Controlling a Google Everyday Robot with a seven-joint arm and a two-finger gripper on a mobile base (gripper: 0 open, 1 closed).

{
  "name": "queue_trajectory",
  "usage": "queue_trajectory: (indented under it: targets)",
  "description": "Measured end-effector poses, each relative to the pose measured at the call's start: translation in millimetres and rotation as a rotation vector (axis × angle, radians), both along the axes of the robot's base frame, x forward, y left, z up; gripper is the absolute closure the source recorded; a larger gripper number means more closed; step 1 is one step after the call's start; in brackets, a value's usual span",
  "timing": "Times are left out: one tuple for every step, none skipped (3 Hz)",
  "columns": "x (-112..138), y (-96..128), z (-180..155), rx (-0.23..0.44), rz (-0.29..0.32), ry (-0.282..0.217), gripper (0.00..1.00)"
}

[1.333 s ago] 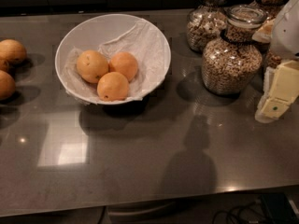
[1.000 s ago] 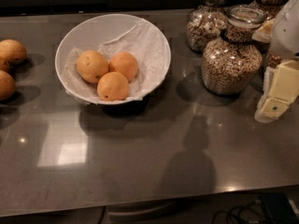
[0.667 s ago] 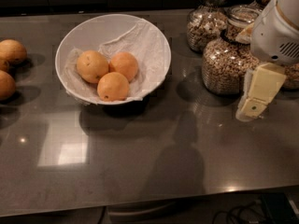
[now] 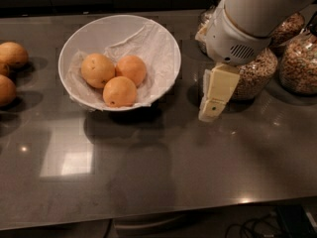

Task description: Pick orange from white bowl

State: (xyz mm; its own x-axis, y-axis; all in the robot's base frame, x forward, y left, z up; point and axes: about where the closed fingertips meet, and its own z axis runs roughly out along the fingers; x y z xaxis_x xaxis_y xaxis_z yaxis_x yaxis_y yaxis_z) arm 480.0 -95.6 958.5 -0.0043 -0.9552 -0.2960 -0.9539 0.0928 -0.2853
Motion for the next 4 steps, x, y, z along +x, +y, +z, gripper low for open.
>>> queue_trajectory:
  targets:
    - [0,0,0,0.000,0.000,0.000,0.00]
    - [6,12,-3,0.021,0.022,-0.003,0.00]
    - [31,52,-7,0.083,0.078,-0.019,0.00]
    - [73,115,0,0.183,0.168,-0.034,0.00]
